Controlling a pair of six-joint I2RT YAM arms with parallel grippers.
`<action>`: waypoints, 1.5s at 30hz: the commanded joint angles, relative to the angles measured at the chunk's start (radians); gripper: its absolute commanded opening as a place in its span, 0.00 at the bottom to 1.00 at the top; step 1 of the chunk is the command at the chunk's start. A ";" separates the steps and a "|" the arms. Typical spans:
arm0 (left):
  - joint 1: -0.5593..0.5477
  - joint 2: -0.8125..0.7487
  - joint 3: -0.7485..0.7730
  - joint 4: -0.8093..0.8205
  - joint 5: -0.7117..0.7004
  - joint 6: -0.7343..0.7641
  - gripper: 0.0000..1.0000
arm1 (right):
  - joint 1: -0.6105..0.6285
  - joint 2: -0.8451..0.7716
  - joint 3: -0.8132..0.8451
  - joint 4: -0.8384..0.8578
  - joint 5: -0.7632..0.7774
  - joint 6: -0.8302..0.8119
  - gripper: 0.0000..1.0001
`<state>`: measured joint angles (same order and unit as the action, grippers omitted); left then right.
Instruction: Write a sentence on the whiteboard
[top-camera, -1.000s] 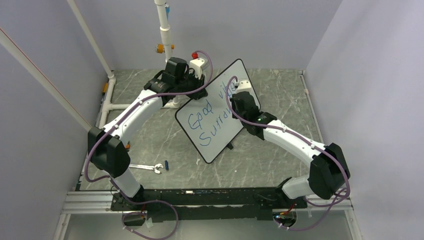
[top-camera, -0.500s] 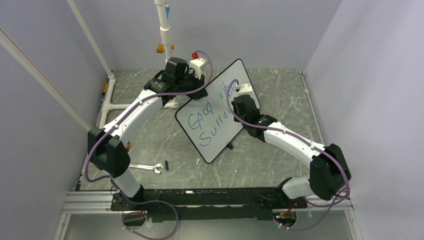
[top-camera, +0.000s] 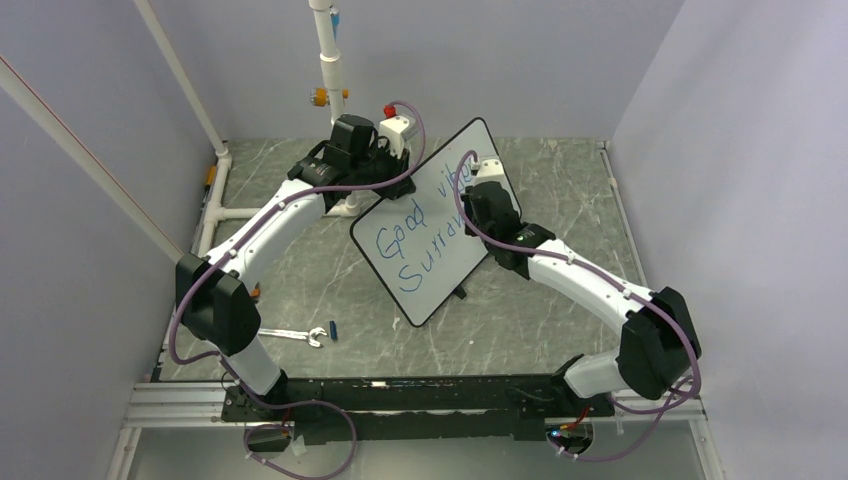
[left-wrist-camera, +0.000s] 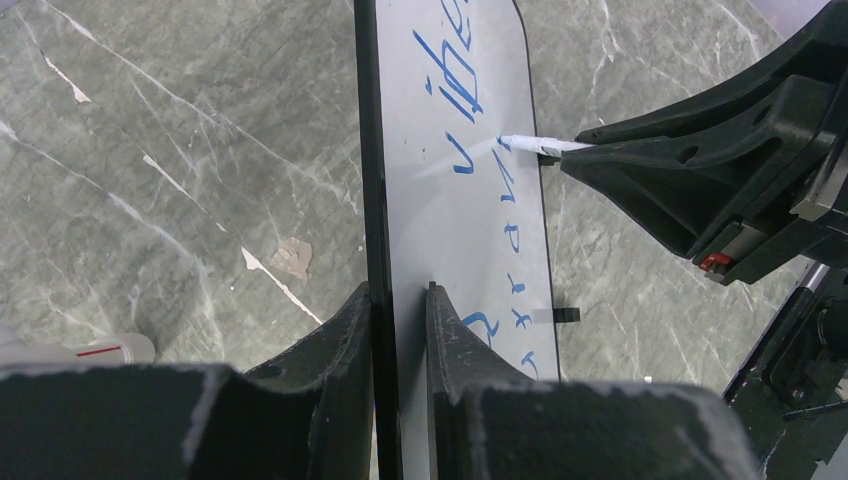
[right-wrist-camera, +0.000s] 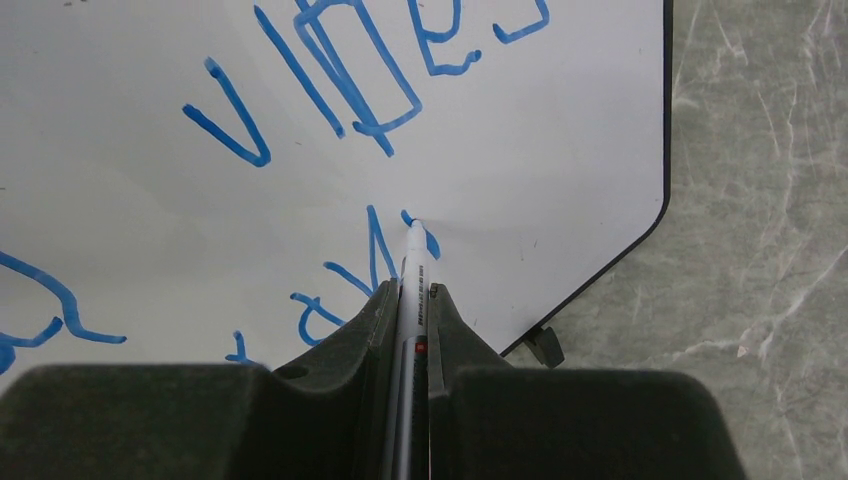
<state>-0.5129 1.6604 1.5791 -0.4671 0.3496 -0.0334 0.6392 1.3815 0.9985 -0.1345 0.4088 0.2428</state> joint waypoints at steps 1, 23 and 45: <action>-0.010 -0.028 0.009 0.034 -0.010 0.077 0.00 | 0.002 0.014 0.061 0.026 -0.010 -0.003 0.00; -0.010 -0.028 0.007 0.034 -0.011 0.078 0.00 | -0.044 0.056 0.073 0.030 -0.015 -0.006 0.00; -0.009 -0.033 0.002 0.041 -0.011 0.075 0.00 | -0.045 -0.045 -0.030 0.025 -0.009 0.030 0.00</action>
<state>-0.5129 1.6604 1.5791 -0.4671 0.3496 -0.0338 0.5922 1.3888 0.9577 -0.1268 0.3954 0.2584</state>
